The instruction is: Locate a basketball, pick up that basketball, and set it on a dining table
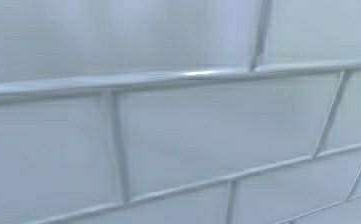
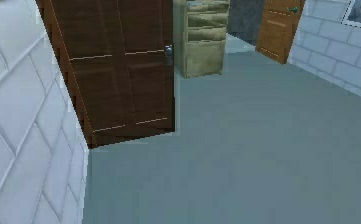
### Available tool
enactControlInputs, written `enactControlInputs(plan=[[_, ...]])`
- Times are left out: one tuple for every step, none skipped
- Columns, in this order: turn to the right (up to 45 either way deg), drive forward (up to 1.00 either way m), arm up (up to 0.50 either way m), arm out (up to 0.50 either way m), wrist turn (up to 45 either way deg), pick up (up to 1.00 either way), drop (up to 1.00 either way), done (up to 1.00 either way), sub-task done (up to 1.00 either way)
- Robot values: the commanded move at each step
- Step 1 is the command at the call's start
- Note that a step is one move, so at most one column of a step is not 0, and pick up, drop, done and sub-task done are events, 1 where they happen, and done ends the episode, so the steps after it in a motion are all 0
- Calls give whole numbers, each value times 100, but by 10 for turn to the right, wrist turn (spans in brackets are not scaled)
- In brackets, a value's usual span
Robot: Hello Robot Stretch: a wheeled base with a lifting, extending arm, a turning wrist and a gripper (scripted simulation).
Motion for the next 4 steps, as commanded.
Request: enactControlInputs(plan=[[450,0,0,0,0,0,0,0,0],[450,0,0,0,0,0,0,0,0],[360,0,0,0,0,0,0,0,0],[0,25,0,0,0,0,0,0,0]])
